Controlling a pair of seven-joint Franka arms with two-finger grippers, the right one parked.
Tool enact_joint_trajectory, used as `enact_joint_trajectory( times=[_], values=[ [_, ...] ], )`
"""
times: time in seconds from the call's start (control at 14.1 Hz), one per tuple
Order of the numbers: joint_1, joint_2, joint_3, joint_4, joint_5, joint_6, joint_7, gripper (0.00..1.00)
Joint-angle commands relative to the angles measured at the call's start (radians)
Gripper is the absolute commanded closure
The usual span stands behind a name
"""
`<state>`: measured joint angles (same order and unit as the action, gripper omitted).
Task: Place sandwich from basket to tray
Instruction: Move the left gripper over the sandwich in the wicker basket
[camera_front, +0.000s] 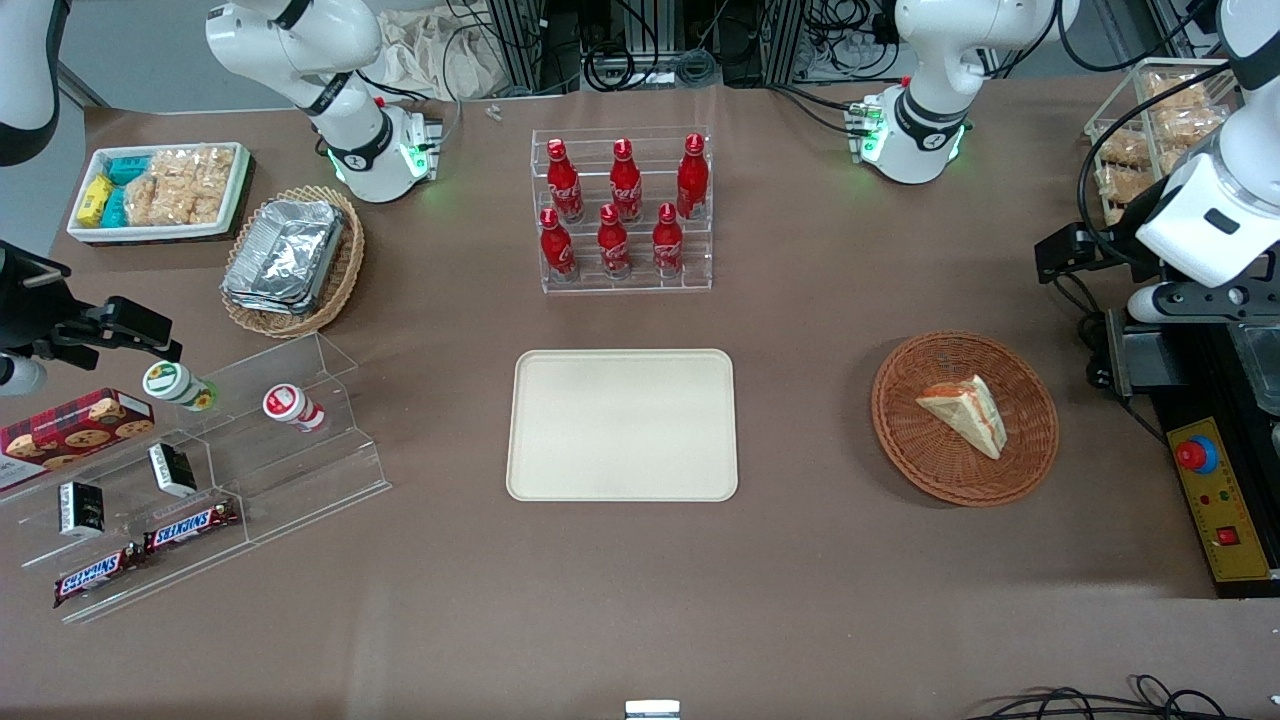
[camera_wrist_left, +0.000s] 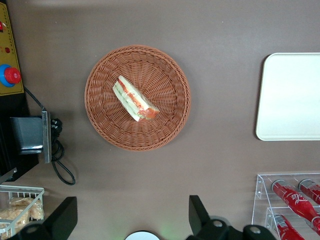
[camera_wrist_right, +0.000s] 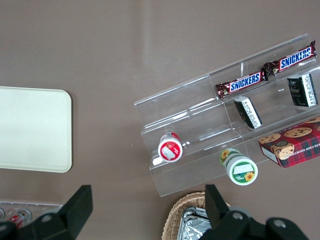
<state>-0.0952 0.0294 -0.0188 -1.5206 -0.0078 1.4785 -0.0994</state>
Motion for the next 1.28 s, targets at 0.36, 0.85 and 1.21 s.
enact_joint_trajectory(
  times=[0.36, 0.85, 1.21],
  values=[
    [-0.006, -0.002, -0.001, 0.004, 0.034, -0.013, -0.066, 0.0],
    [-0.008, -0.002, -0.001, -0.033, 0.017, 0.043, -0.4, 0.0],
    [-0.003, -0.039, 0.0, -0.185, 0.017, 0.216, -0.69, 0.0]
  ],
)
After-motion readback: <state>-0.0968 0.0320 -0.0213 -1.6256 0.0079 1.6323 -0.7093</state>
